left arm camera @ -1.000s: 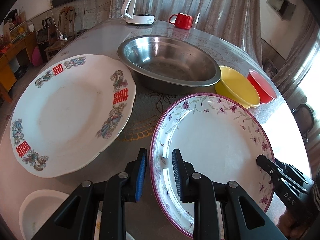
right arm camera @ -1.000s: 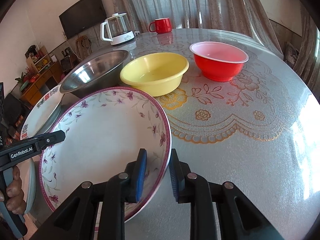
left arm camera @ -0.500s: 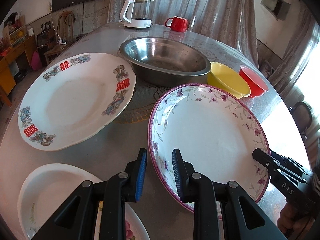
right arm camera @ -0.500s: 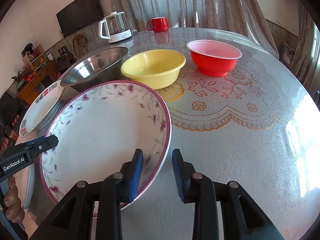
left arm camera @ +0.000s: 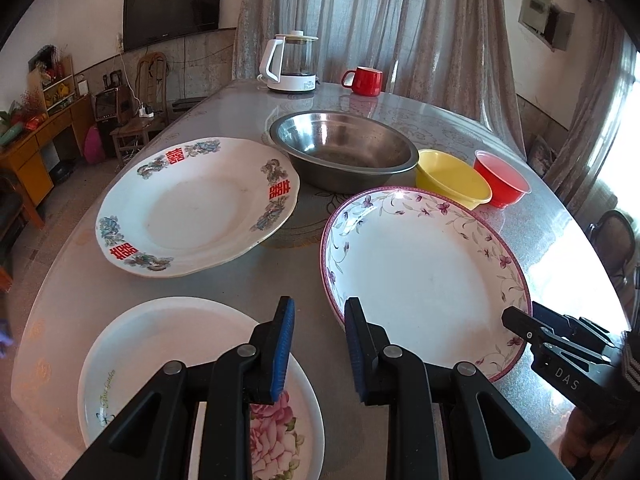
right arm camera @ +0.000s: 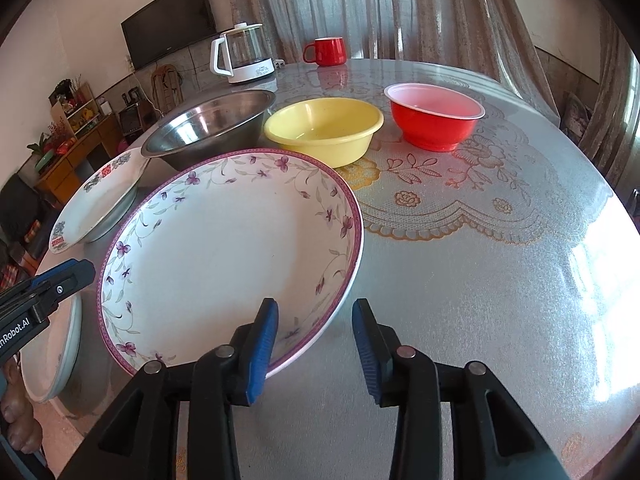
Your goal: Organize plates and bowls
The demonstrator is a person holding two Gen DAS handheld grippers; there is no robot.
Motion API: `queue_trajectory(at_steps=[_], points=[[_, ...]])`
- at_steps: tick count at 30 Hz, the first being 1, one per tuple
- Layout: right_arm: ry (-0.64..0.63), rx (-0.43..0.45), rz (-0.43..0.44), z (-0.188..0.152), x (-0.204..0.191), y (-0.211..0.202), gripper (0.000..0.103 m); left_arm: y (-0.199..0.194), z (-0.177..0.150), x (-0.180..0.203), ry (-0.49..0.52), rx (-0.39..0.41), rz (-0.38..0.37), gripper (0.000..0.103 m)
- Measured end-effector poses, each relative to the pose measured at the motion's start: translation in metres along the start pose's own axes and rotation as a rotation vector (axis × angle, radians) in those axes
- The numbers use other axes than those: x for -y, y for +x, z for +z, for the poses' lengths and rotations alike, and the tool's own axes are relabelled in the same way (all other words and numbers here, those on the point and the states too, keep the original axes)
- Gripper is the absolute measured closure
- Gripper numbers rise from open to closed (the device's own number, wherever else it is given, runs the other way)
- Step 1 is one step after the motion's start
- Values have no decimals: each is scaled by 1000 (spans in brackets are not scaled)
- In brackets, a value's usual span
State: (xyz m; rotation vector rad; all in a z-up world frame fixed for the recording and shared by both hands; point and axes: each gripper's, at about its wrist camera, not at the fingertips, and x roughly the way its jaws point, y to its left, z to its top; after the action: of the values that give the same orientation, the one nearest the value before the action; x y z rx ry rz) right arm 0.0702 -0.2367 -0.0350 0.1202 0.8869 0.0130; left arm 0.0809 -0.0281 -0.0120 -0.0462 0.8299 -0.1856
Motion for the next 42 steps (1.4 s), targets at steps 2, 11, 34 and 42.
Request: queue_trajectory(at_steps=[2,11,34,42], points=[[-4,17,-13,-1,-1,-6,65,-9,-1,-1,3,27,12,77],[-4,102,-9,3,-5,-28,64,-28,-5,-6,33,75,76,77],[-138,19,332,38,-93,1,54,-22,-4,-63,-96,33,85,74],[-168,-29,423,56,-126,21,54,-19,14,-130,-249,32,112,74]])
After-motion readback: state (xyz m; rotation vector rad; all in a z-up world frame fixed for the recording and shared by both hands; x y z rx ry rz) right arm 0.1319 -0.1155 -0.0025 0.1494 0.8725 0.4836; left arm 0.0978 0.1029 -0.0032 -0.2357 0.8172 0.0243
